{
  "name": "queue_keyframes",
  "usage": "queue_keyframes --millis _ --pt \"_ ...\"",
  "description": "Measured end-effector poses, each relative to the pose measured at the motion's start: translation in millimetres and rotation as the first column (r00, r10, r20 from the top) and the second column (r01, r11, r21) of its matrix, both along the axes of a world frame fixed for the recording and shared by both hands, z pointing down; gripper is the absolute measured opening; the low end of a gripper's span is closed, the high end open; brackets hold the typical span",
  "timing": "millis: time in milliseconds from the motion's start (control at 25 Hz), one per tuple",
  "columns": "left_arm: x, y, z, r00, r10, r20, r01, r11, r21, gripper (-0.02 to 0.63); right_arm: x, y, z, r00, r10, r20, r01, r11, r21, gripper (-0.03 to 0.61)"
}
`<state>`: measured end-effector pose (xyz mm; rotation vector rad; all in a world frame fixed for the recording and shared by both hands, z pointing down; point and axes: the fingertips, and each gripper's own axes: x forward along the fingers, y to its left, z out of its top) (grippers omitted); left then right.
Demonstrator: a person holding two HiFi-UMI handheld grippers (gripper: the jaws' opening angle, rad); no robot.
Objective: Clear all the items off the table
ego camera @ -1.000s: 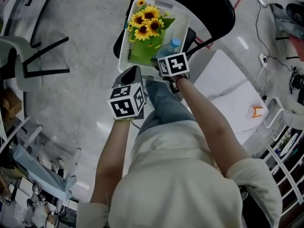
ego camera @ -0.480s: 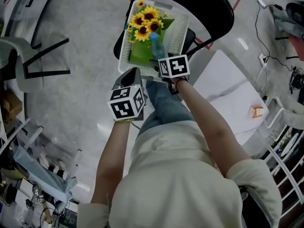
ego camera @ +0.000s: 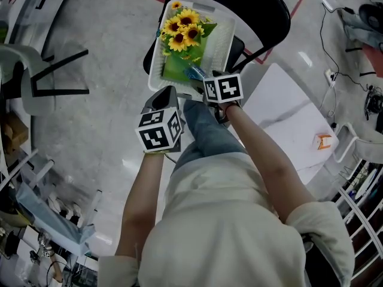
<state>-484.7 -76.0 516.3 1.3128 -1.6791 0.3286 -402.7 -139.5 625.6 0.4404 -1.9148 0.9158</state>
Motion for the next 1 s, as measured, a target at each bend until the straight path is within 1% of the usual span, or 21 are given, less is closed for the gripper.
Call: queue_keyframes --millis 80,200,280,360,600,760,1000 --pt "3 3 -3 1.000 -0.002 0.005 0.002 1.000 0.004 0.009 4 3 -7 1.000 0.001 0.019 -0.001 1.000 0.010 0.339" --pt "6 10 -7 1.000 -0.009 0.011 0.009 1.000 0.010 0.009 11 5 -18 0.999 0.003 0.043 -0.005 0.999 0.050 0.247" --pt "10 15 -10 1.000 -0.015 0.013 0.015 1.000 0.014 0.009 15 7 -26 0.998 0.006 0.061 -0.011 0.997 0.072 0.209" --pt "14 20 -13 1.000 -0.020 0.015 0.020 1.000 0.018 0.009 21 9 -34 0.998 0.007 0.069 -0.013 0.995 0.096 0.148" --pt "23 32 -23 0.999 -0.036 0.026 0.035 0.999 0.036 0.009 32 14 -55 0.996 0.011 0.089 -0.024 0.989 0.145 0.036" --pt "28 40 -30 0.998 -0.051 0.034 0.049 0.997 0.053 0.009 38 20 -67 0.994 0.012 0.108 -0.030 0.986 0.164 0.000" --pt "34 51 -41 0.997 -0.067 0.049 0.063 0.995 0.080 0.009 45 31 -90 0.988 -0.019 0.152 -0.013 0.978 0.207 0.000"
